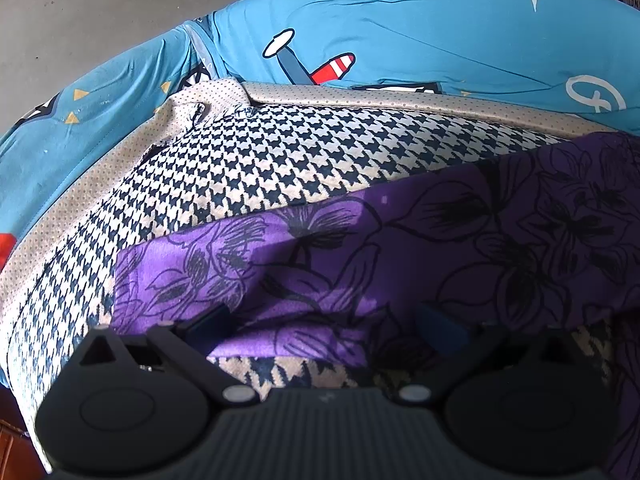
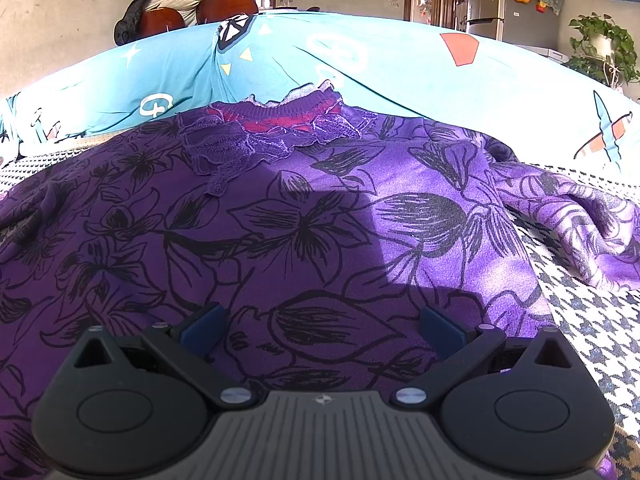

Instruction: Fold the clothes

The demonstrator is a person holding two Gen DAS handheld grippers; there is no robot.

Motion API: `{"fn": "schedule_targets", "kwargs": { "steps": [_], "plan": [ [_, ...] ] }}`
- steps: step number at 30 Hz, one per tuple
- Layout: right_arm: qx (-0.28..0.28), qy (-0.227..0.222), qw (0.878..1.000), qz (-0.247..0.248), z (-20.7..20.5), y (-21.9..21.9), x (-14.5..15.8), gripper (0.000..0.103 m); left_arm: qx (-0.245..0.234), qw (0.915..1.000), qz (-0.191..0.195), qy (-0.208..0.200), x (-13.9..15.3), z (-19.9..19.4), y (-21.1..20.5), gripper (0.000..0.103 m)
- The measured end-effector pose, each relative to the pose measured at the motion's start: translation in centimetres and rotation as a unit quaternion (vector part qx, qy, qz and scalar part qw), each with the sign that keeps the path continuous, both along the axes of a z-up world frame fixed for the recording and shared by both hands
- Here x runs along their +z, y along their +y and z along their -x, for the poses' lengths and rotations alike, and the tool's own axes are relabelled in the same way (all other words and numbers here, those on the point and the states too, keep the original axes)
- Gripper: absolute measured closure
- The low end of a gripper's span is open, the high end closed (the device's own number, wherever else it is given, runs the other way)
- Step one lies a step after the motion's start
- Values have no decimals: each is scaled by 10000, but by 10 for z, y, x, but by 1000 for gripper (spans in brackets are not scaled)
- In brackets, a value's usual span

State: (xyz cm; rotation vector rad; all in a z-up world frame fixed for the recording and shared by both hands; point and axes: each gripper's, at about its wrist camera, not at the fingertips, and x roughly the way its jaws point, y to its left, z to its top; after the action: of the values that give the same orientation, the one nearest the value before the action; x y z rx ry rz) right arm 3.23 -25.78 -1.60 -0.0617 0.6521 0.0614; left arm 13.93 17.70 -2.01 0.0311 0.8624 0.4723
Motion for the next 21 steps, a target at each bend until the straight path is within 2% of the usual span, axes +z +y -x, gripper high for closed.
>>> {"fn": "schedule_targets", "kwargs": {
  "steps": [14,21],
  "plan": [
    [5,-1,10000,-12,0,0,0,0,76,10000,-45,14,2,3,-3,0],
    [7,-1,10000,-13,0,-1,0,0,-80,9998,162,-130,17,7,-16,0]
  ]
}}
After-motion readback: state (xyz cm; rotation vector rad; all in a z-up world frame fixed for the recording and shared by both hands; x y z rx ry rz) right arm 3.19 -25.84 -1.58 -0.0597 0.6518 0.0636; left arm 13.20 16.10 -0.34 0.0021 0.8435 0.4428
